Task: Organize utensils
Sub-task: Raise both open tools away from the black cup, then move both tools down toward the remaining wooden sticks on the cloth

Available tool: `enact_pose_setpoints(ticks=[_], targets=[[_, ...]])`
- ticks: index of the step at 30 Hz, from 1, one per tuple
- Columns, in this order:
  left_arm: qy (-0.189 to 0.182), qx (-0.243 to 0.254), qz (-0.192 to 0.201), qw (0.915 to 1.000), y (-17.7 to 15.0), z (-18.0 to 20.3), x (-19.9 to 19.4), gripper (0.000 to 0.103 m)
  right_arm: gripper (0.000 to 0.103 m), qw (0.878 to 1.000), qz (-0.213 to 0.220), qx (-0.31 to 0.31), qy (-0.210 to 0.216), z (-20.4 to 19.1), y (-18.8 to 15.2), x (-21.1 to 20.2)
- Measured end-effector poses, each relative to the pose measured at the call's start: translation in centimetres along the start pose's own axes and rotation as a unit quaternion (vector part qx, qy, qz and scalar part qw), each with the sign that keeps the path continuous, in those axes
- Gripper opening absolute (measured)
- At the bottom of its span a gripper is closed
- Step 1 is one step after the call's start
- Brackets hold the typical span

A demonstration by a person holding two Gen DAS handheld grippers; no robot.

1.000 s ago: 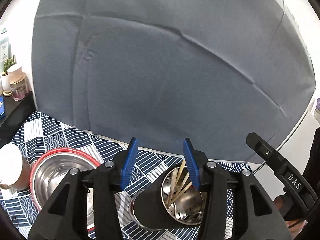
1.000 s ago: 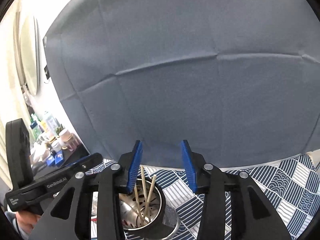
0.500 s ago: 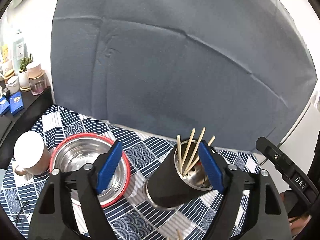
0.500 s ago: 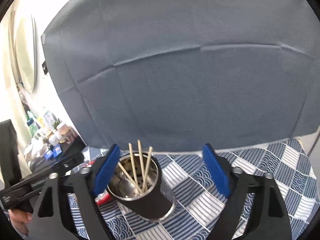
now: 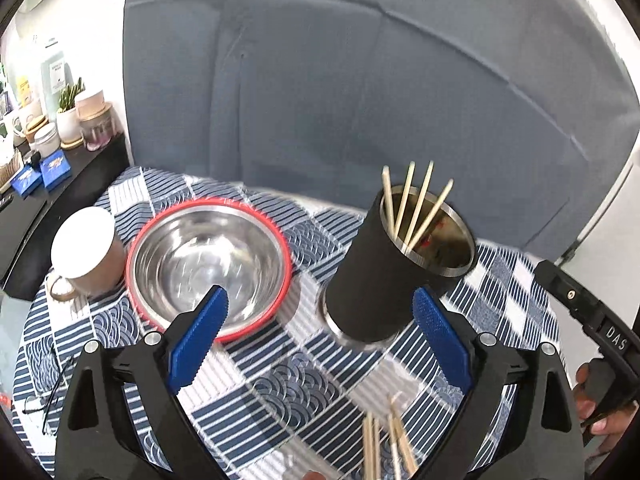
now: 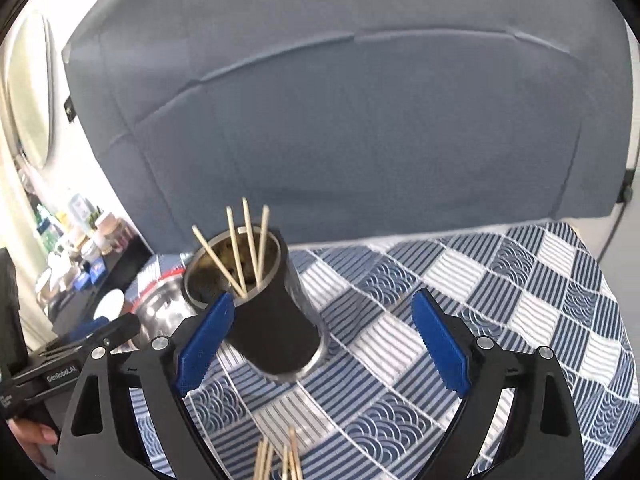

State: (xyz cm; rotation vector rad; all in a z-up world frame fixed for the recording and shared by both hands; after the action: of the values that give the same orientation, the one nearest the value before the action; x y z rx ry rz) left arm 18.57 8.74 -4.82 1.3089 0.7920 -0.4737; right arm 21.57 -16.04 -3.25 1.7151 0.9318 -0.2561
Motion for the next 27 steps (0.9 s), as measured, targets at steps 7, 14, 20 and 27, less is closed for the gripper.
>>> enact_pose_setpoints(ticks=[7, 14, 20, 27], targets=[[0.005, 0.049, -0.053, 0.9974, -4.0, 0.3, 1.0, 0.094, 0.086, 0.999, -0.038, 0.003, -0.014, 0.8, -3.8, 0.0], [0.010, 0.086, -0.086, 0.9925, -7.4, 0.9, 1.7, 0.094, 0.086, 0.995, -0.089, -0.019, -0.028, 0.5, -7.8, 0.7], [0.015, 0.104, -0.114, 0.9879, -9.8, 1.3, 2.4, 0.094, 0.086, 0.989, -0.137, -0.043, -0.028, 0.1, -11.1, 1.4], [0.027, 0.116, -0.147, 0.9819, -12.3, 1.2, 3.5, 0.094, 0.086, 0.979, -0.193, -0.058, -0.026, 0.5, -14.9, 2.4]])
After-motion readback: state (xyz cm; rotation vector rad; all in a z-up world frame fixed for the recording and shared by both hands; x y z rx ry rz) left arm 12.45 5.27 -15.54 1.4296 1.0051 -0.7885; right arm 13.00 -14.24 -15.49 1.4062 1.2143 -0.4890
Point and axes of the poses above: each gripper's, at about its wrist camera, not at the fingertips, and x roughly the way its jaws point, z to its right, y to its top, the point moved 1 cm from there along x, roughly the way its jaws point, and after that the axes turned 13 degrees about y, right-handed, at the moved point
